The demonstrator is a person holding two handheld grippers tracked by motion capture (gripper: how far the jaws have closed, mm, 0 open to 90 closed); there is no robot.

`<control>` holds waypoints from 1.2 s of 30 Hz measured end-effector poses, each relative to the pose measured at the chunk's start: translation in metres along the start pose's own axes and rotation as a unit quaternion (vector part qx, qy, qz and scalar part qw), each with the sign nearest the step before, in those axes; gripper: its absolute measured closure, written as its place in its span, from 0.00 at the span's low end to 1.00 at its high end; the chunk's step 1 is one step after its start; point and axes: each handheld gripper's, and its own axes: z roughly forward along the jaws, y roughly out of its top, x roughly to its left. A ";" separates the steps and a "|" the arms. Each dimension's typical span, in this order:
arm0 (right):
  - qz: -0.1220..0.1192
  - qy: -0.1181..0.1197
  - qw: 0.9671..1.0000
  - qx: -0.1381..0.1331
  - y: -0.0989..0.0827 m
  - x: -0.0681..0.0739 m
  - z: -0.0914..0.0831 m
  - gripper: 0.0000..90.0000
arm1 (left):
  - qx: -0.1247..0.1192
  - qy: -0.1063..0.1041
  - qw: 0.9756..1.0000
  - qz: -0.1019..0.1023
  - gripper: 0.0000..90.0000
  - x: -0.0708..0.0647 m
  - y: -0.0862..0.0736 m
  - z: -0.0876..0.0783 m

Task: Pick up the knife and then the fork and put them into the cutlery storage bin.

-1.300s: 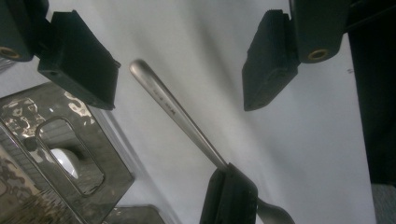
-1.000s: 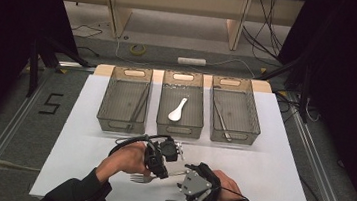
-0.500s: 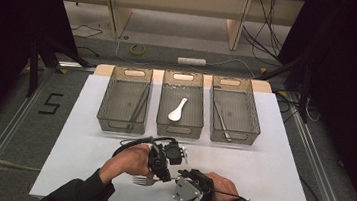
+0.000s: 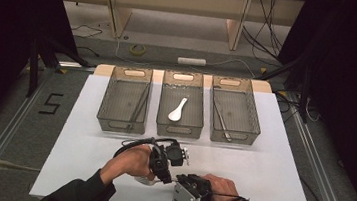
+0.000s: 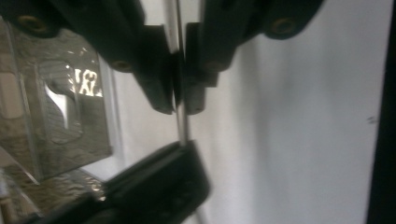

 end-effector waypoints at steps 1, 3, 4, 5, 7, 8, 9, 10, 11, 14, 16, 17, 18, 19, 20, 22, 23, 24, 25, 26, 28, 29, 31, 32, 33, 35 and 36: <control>0.005 0.002 1.000 0.001 0.000 0.001 0.000 0.97 | -0.004 0.000 1.000 0.000 0.94 0.000 0.000 -0.002; 0.003 0.003 1.000 -0.002 -0.001 0.000 -0.001 0.97 | -0.006 0.000 1.000 0.002 0.94 -0.001 0.000 -0.004; 0.000 0.007 1.000 -0.001 -0.001 -0.001 -0.002 0.98 | -0.008 0.000 1.000 0.001 0.94 -0.001 0.000 -0.004; 0.000 0.006 1.000 0.002 0.000 -0.001 -0.003 0.98 | -0.009 -0.001 1.000 0.001 0.94 -0.001 0.000 -0.004; -0.003 0.009 1.000 0.005 0.000 -0.001 -0.003 0.98 | -0.010 -0.002 1.000 0.002 0.94 -0.001 0.000 -0.004; -0.001 0.009 1.000 0.005 0.000 -0.001 -0.003 0.98 | -0.011 -0.002 1.000 0.003 0.94 -0.001 0.000 -0.003; -0.004 0.015 1.000 0.006 -0.001 -0.002 -0.003 0.98 | -0.013 -0.005 1.000 0.004 0.94 -0.002 0.000 -0.002; 0.002 0.018 1.000 0.004 -0.001 -0.002 -0.003 0.98 | -0.013 -0.005 1.000 0.004 0.93 -0.002 0.000 -0.002; 0.002 0.016 1.000 0.004 -0.002 -0.003 -0.004 0.98 | -0.015 -0.004 1.000 0.006 0.93 -0.002 0.000 -0.003; 0.003 0.015 1.000 0.006 -0.006 -0.008 -0.005 0.98 | -0.036 -0.004 0.999 -0.001 0.86 0.001 -0.001 -0.005; 0.016 0.011 1.000 0.009 -0.010 -0.011 -0.005 0.98 | -0.045 0.008 0.999 -0.007 0.82 0.003 -0.002 -0.007; 0.027 0.008 1.000 0.012 -0.012 -0.011 -0.005 0.98 | -0.051 0.012 0.999 -0.010 0.79 0.004 -0.003 -0.009; 0.028 0.008 0.999 0.014 -0.015 -0.013 -0.005 0.98 | -0.059 0.017 0.998 -0.012 0.74 0.005 -0.004 -0.011; 0.038 0.008 0.999 0.019 -0.017 -0.014 -0.006 0.98 | -0.070 0.022 0.997 -0.016 0.67 0.005 -0.005 -0.012; 0.041 0.007 0.999 0.022 -0.020 -0.016 -0.005 0.98 | -0.088 0.036 0.995 -0.024 0.64 0.006 -0.006 -0.017; 0.061 0.000 0.998 0.030 -0.025 -0.021 -0.006 0.98 | -0.101 0.041 0.994 -0.034 0.51 0.006 -0.007 -0.019; 0.061 0.000 0.998 0.030 -0.025 -0.021 -0.006 0.98 | -0.113 0.050 0.992 -0.039 0.51 0.006 -0.008 -0.021; 0.072 -0.002 0.997 0.040 -0.032 -0.026 -0.007 0.98 | -0.127 0.055 0.989 -0.049 0.44 0.007 -0.010 -0.023; 0.080 -0.005 0.996 0.040 -0.035 -0.028 -0.008 0.98 | -0.141 0.060 0.987 -0.053 0.41 0.008 -0.011 -0.026; 0.092 -0.004 0.995 0.048 -0.038 -0.030 -0.009 0.98 | -0.151 0.065 0.985 -0.055 0.37 0.009 -0.013 -0.028; 0.096 -0.013 0.994 0.049 -0.042 -0.033 -0.009 0.98 | -0.184 0.076 0.978 -0.069 0.34 0.010 -0.017 -0.032; 0.103 -0.015 0.993 0.051 -0.047 -0.036 -0.009 0.98 | -0.207 0.075 0.973 -0.070 0.34 0.010 -0.020 -0.034; 0.113 -0.016 0.992 0.049 -0.051 -0.038 -0.011 0.98 | -0.238 0.081 0.965 -0.075 0.32 0.010 -0.025 -0.038; 0.116 -0.019 0.992 0.056 -0.053 -0.040 -0.011 0.98 | -0.250 0.097 0.960 -0.078 0.27 0.011 -0.027 -0.040; 0.115 -0.020 0.991 0.059 -0.056 -0.041 -0.011 0.98 | -0.264 0.109 0.955 -0.081 0.27 0.011 -0.029 -0.043; 0.115 -0.021 0.991 0.062 -0.059 -0.042 -0.011 0.98 | -0.295 0.115 0.944 -0.088 0.26 0.011 -0.035 -0.049; 0.118 -0.024 0.991 0.065 -0.061 -0.043 -0.011 0.98 | -0.307 0.117 0.940 -0.092 0.26 0.012 -0.037 -0.052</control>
